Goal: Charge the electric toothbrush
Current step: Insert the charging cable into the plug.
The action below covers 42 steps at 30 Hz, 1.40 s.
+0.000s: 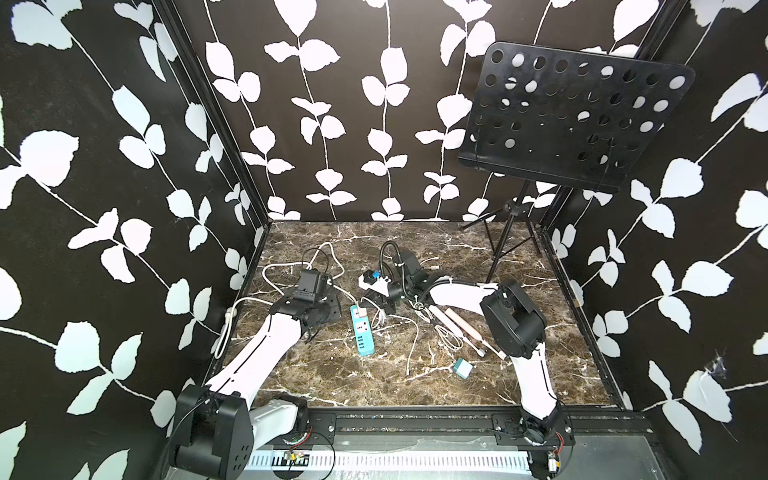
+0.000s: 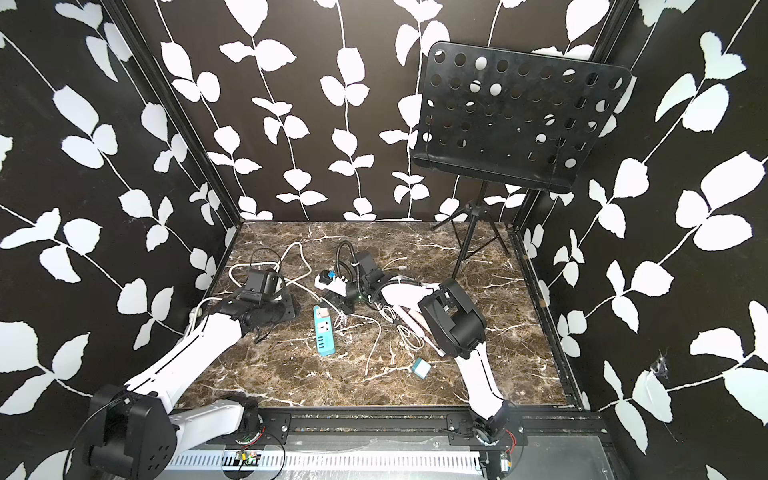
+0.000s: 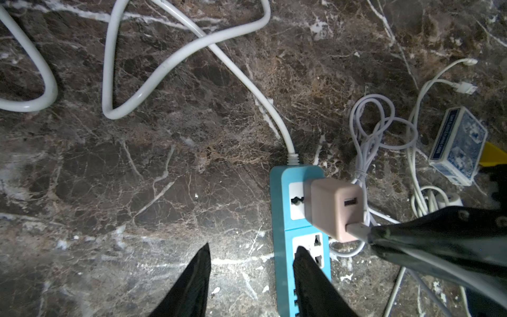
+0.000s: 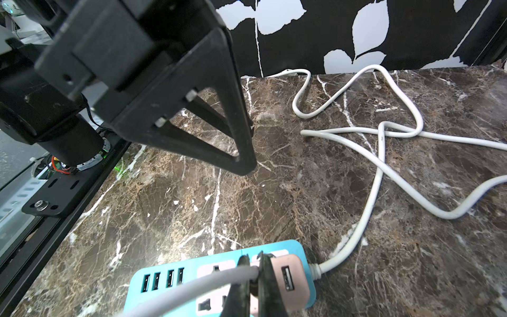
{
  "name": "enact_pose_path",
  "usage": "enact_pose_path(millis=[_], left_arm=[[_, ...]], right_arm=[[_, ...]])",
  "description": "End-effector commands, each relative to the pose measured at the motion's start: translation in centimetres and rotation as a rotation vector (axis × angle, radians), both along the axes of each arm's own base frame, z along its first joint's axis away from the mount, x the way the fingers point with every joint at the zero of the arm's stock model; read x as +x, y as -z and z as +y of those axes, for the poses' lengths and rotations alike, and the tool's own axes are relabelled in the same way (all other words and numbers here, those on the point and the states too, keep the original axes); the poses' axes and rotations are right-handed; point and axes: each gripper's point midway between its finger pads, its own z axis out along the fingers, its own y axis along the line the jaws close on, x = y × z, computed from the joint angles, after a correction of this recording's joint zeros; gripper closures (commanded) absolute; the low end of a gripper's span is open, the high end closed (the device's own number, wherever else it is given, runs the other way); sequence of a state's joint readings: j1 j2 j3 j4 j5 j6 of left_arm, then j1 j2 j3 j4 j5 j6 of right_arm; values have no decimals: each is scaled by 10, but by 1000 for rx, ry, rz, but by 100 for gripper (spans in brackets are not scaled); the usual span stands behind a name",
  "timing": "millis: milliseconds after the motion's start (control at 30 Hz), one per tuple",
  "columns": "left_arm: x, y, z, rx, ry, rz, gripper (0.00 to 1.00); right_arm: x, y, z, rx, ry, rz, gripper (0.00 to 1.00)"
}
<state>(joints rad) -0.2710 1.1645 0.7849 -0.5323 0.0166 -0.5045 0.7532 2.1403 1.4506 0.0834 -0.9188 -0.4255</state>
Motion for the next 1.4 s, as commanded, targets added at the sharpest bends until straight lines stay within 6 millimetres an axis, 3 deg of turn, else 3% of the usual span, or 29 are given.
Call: enact_pose_path(millis=[0, 233, 433, 633, 767, 833, 900, 933, 1100, 1233, 1300, 1333, 1367], left_arm=[[1, -9, 0, -1, 16, -11, 49], [0, -9, 2, 10, 14, -20, 48], [1, -13, 2, 4, 14, -45, 47], [2, -22, 3, 0, 13, -73, 47], [3, -25, 6, 18, 12, -85, 44], [5, -29, 5, 22, 17, -102, 43], [7, -32, 5, 27, 24, -109, 42], [8, -35, 5, 31, 29, -113, 41], [16, -47, 2, 33, 47, -150, 40], [21, -55, -8, 54, 92, -175, 39], [21, -59, -20, 70, 132, -190, 39], [19, -60, -26, 82, 156, -199, 38], [18, -61, -33, 92, 178, -207, 38]], right_arm=[[-39, 124, -50, -383, 56, 278, 100], [-26, 80, -31, -274, 73, 233, 100], [-11, 20, -9, -133, 105, 160, 79], [-5, -13, -11, -77, 138, 103, 67], [2, -25, -25, -77, 208, 75, 59], [7, -35, -31, -73, 253, 79, 47], [12, -44, -37, -84, 302, 74, 43], [13, -35, -47, -114, 352, 87, 42], [31, -28, -94, -214, 611, 114, 40], [44, -31, -150, -315, 952, 127, 38], [38, -24, -172, -395, 1077, 158, 38], [30, -35, -180, -412, 1138, 155, 37], [21, -33, -186, -449, 1184, 173, 37]])
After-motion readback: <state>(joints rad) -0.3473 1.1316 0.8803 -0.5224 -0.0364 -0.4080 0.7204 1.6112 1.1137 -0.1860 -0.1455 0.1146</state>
